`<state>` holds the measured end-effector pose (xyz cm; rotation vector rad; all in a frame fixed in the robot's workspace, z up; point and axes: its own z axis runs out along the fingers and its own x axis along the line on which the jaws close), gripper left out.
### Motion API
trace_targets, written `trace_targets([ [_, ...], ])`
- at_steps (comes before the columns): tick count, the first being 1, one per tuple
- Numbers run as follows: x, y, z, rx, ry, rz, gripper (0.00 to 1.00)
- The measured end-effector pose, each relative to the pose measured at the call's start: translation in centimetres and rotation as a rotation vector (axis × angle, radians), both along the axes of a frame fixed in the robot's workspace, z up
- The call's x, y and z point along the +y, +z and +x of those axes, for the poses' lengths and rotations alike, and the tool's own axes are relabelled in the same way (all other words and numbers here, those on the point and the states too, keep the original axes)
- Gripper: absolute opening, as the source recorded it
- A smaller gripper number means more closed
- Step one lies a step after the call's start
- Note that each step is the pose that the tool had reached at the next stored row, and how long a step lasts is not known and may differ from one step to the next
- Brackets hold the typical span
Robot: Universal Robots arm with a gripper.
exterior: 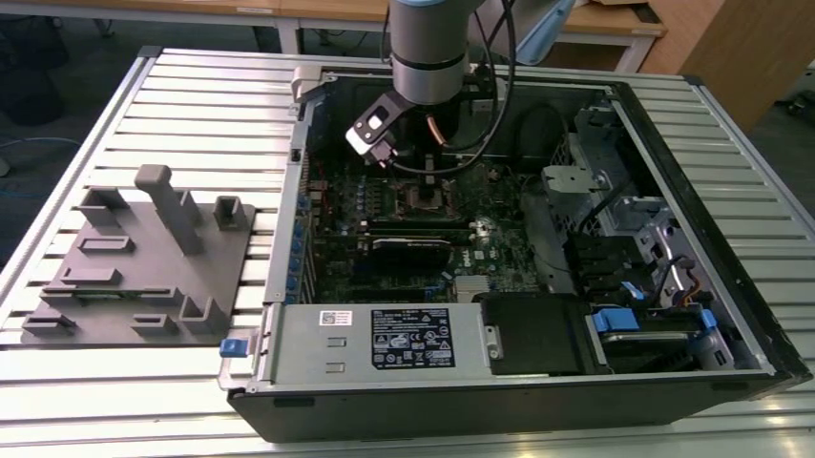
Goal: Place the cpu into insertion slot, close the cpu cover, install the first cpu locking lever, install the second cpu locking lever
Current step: 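Place the cpu into insertion slot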
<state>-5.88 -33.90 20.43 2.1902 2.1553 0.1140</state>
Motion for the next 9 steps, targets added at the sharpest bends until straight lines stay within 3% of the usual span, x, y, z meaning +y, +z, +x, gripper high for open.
trace_targets([
  [3,0.0,-0.02,0.04,0.028,0.0,0.0,0.1],
  [4,0.0,-0.02,0.04,0.0339,0.0,-0.0002,0.1],
  [9,0.0,-0.02,0.05,0.0367,0.0,-0.0002,0.1],
])
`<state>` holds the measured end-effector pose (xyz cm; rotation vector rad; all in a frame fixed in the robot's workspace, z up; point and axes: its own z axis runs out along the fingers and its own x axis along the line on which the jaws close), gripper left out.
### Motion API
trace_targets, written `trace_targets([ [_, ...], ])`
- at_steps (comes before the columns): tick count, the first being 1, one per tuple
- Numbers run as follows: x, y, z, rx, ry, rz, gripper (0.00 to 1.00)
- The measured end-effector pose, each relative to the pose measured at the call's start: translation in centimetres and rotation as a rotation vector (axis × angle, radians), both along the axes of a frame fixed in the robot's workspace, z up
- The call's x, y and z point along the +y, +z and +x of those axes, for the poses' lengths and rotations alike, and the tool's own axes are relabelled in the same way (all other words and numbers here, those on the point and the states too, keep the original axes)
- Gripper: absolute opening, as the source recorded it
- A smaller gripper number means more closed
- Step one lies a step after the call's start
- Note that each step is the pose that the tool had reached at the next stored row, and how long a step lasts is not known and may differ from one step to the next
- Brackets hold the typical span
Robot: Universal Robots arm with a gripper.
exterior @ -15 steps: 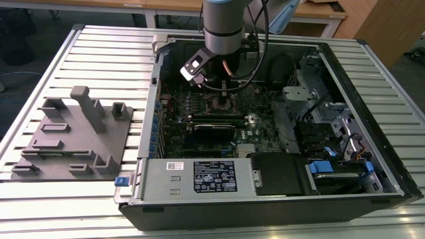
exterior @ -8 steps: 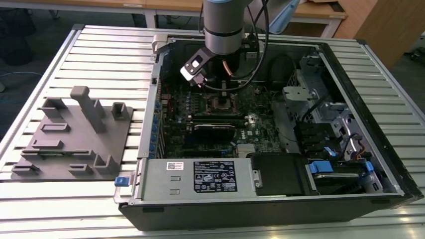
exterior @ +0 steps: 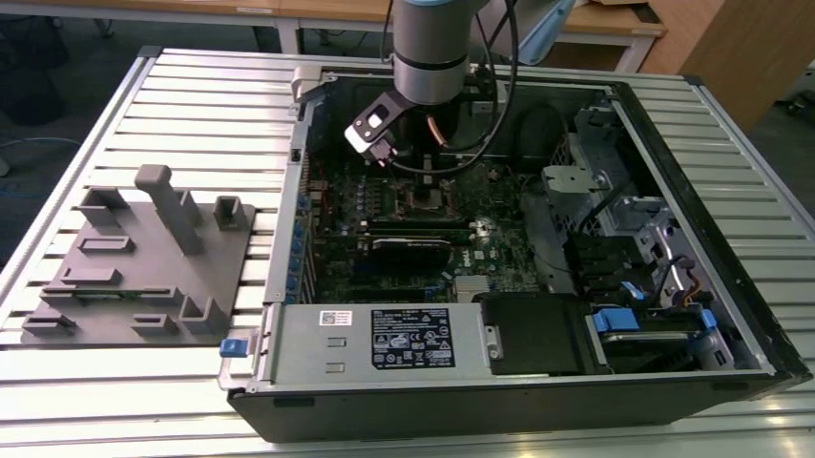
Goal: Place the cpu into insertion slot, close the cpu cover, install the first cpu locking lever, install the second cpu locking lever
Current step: 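Place the cpu into insertion slot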
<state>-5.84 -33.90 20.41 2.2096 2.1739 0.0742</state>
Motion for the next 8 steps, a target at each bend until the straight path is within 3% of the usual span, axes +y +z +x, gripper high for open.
trace_targets([
  [8,0.01,0.37,0.0,-0.0001,0.0,0.0002,0.1],
])
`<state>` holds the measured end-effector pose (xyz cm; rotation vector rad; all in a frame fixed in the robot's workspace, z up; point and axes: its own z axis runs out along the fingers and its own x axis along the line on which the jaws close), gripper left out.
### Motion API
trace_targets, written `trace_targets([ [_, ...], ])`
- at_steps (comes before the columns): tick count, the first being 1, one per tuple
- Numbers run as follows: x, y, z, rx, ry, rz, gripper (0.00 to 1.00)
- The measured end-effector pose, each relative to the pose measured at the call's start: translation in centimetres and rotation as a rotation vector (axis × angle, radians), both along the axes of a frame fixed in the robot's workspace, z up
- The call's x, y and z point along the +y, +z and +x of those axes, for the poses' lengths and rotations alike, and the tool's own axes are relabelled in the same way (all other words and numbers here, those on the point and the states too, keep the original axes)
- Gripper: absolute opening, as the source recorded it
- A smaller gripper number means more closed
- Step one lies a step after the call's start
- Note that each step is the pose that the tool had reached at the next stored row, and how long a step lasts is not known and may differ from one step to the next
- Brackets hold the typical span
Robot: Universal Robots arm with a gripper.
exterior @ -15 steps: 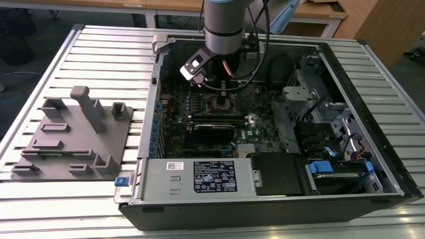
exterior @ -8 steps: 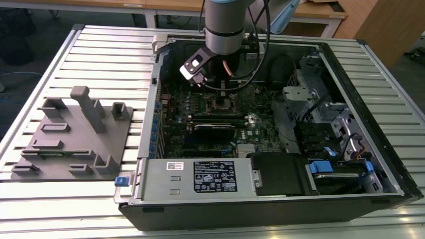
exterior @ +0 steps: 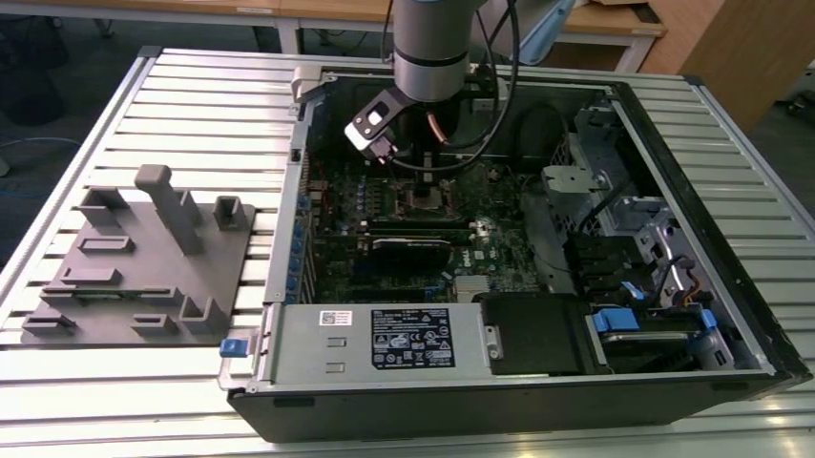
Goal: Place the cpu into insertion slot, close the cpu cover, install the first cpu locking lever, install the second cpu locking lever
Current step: 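Place the cpu into insertion slot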
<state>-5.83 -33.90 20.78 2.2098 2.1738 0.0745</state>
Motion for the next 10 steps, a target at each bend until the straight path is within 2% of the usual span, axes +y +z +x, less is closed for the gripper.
trace_targets([
  [4,-0.01,0.01,0.0,0.001,0.0,0.0001,0.1],
  [7,-0.01,0.01,0.0,0.0142,0.0,-0.0002,0.1],
  [10,-0.01,0.01,0.0,0.0163,0.0,-0.0002,0.1],
])
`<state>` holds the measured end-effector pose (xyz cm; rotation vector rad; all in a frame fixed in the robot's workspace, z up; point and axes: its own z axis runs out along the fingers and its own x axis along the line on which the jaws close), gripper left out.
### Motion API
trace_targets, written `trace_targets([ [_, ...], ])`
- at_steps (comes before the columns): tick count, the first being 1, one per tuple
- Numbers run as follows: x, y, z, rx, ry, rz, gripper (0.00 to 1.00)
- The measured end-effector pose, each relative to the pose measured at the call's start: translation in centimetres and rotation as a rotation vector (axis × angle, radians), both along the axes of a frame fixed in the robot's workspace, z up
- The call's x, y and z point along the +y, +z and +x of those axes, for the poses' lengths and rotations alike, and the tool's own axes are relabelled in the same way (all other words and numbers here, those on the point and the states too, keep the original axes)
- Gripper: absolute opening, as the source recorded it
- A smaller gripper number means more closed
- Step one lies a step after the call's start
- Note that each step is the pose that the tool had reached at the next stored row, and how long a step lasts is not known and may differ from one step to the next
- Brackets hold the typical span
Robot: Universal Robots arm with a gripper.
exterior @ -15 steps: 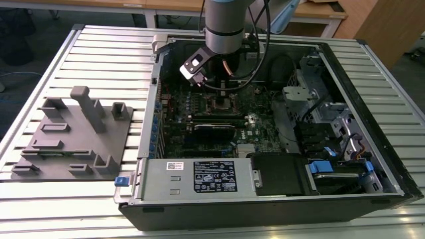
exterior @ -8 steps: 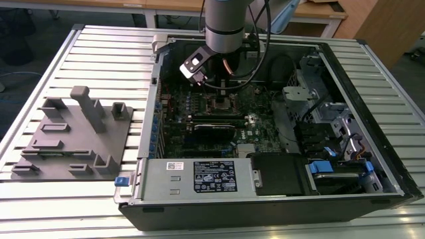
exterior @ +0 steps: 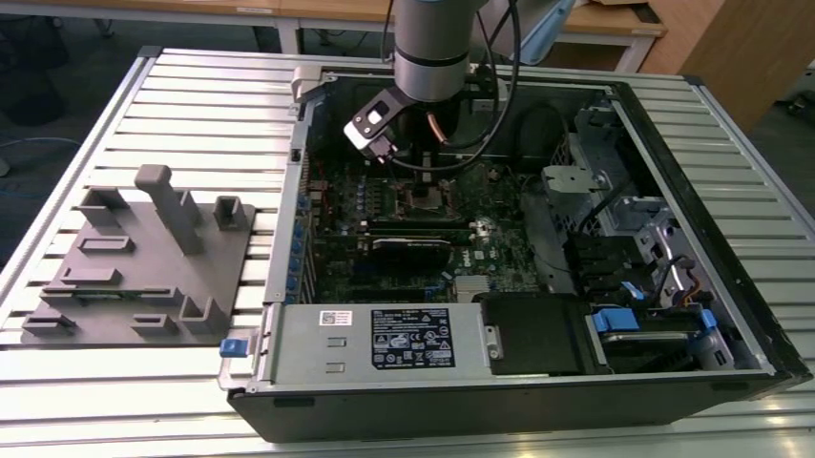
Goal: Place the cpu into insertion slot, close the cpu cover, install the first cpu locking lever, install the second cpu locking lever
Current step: 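Place the cpu into insertion slot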
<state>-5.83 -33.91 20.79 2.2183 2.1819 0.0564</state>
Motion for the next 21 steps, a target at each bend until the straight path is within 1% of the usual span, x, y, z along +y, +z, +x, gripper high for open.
trace_targets([
  [11,0.01,0.0,0.12,0.004,0.0,-0.0008,0.1],
  [12,0.01,-0.01,0.13,0.0051,0.0,-0.0008,0.1],
  [13,0.01,-0.03,0.15,0.0144,0.0,-0.0005,0.1],
  [14,0.01,-0.03,0.16,0.022,0.0,-0.0006,0.1],
  [15,0.01,-0.02,0.15,0.0246,0.0,-0.0009,0.1],
  [19,0.01,-0.03,0.15,0.0272,0.0,-0.0008,0.1],
  [21,0.01,-0.04,0.21,0.0272,0.0,-0.0007,0.1],
])
